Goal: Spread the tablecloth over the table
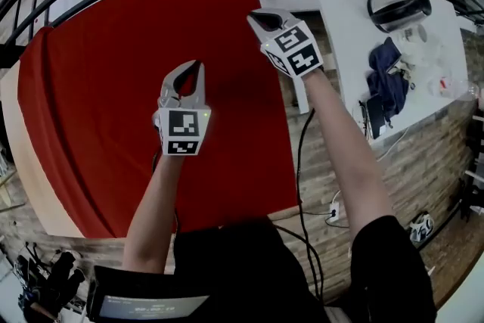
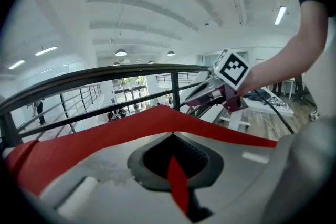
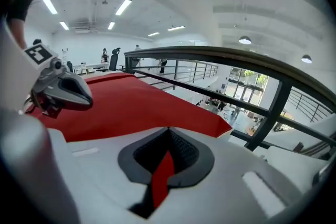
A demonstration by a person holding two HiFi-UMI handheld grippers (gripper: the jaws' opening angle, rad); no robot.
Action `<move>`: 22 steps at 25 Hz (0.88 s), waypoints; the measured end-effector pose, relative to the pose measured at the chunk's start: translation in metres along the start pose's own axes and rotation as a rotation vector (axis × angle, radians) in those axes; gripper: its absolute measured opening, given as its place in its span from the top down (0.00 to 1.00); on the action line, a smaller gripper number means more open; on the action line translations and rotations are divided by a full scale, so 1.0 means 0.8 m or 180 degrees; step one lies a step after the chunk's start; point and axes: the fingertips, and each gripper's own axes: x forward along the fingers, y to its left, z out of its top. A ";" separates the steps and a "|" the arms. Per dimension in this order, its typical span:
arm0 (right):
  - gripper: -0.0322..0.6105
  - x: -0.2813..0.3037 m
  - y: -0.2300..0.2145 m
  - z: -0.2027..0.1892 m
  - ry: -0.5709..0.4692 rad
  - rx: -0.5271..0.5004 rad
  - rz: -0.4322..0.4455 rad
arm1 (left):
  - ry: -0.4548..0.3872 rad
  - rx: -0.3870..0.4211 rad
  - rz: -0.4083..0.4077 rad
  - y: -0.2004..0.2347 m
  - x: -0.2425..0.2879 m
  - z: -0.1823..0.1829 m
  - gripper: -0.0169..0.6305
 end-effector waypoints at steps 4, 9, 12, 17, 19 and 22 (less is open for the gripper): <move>0.94 -0.064 0.104 0.006 -0.0079 0.0023 0.0015 | -0.0036 -0.0235 -0.0099 -0.030 -0.064 -0.013 0.97; 0.94 -0.141 0.233 0.016 -0.0112 0.0050 -0.0107 | -0.0129 -0.0342 -0.0171 -0.065 -0.164 -0.032 0.97; 0.94 -0.182 0.316 0.021 -0.0099 0.0048 -0.0221 | -0.0130 -0.0376 -0.0182 -0.070 -0.235 -0.054 0.97; 0.94 -0.231 0.466 0.040 -0.0095 -0.0160 -0.0272 | -0.0100 -0.0432 0.0014 -0.056 -0.374 -0.104 0.97; 0.94 -0.235 0.537 0.047 -0.0087 -0.0344 -0.0119 | -0.0076 -0.0492 0.0161 -0.044 -0.438 -0.131 0.97; 0.94 -0.234 0.642 0.062 -0.0164 -0.0460 0.0204 | -0.0008 -0.0599 0.0403 -0.023 -0.528 -0.176 0.97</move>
